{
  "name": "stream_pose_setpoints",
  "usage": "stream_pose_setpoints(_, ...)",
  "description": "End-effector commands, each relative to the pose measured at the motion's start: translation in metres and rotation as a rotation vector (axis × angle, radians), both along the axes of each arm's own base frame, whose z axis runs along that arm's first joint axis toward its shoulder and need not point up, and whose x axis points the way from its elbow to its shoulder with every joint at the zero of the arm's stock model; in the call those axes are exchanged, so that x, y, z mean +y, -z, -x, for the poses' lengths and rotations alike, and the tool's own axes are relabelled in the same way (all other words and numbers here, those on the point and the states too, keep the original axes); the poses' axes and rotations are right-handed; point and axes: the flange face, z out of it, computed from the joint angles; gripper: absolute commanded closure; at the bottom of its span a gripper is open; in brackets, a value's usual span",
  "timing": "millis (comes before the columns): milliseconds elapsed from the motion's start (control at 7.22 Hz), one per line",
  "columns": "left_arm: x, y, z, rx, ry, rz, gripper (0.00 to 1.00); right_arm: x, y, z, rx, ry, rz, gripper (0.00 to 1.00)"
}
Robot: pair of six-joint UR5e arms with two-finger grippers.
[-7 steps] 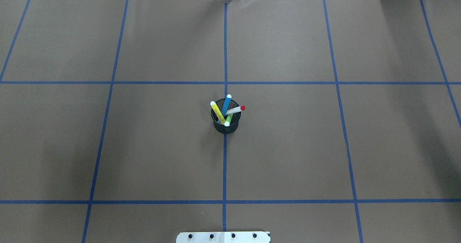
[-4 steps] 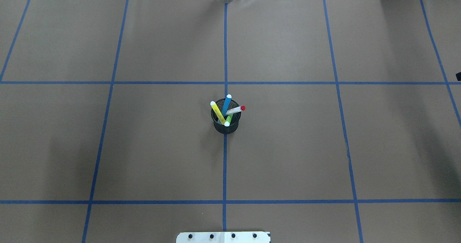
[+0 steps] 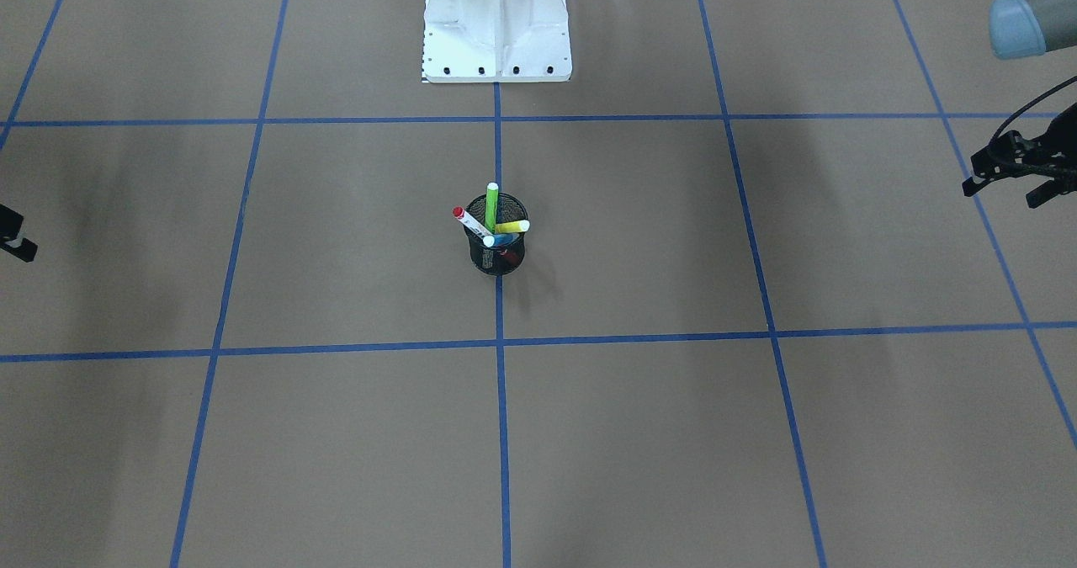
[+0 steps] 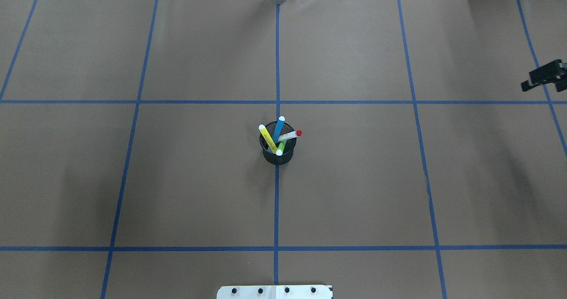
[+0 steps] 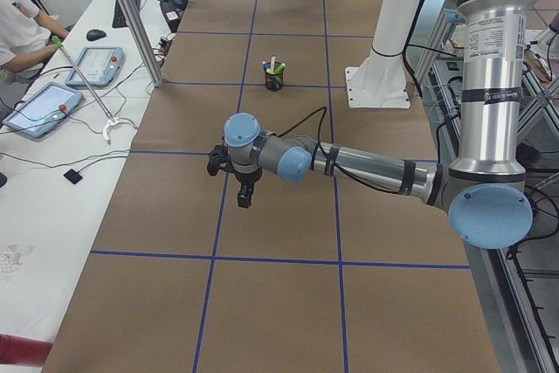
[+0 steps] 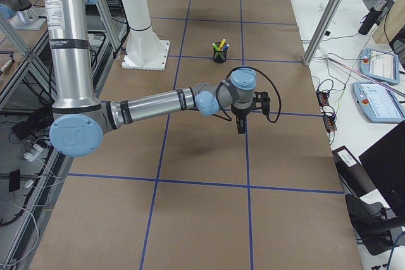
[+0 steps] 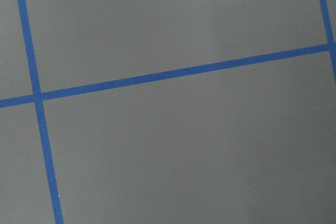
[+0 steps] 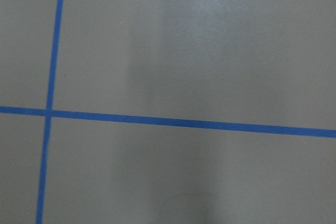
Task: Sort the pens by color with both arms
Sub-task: 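Move the right gripper over the pen cup toward the blue marker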
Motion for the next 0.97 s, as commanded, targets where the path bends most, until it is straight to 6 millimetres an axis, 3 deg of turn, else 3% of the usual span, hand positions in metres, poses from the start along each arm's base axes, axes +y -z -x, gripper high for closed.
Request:
stream_pose_setpoints(0, 0.002, -0.01, -0.004, 0.045, 0.008, 0.074, 0.01, -0.011, 0.095, 0.091, -0.078, 0.067, -0.047, 0.01)
stream_pose_setpoints(277, 0.0, -0.014, -0.005, 0.041, 0.009, 0.084, 0.01, -0.003, 0.178, 0.173, -0.141, 0.185, -0.165, 0.03)
stream_pose_setpoints(415, -0.002, -0.018, -0.006, 0.038, 0.009, 0.091, 0.01, 0.004, 0.208, 0.205, -0.142, 0.204, -0.225, 0.08)
stream_pose_setpoints(554, -0.003, -0.023, -0.006, 0.035, 0.009, 0.101, 0.01, 0.018, 0.237, 0.237, -0.151, 0.23, -0.286, 0.04)
stream_pose_setpoints(692, -0.004, -0.025, -0.006, 0.035, 0.01, 0.104, 0.01, 0.028, 0.266, 0.257, -0.164, 0.224, -0.318, 0.02)
stream_pose_setpoints(830, -0.004, -0.025, -0.006, 0.034, 0.012, 0.105, 0.01, 0.03, 0.272, 0.265, -0.187, 0.231, -0.352, 0.01)
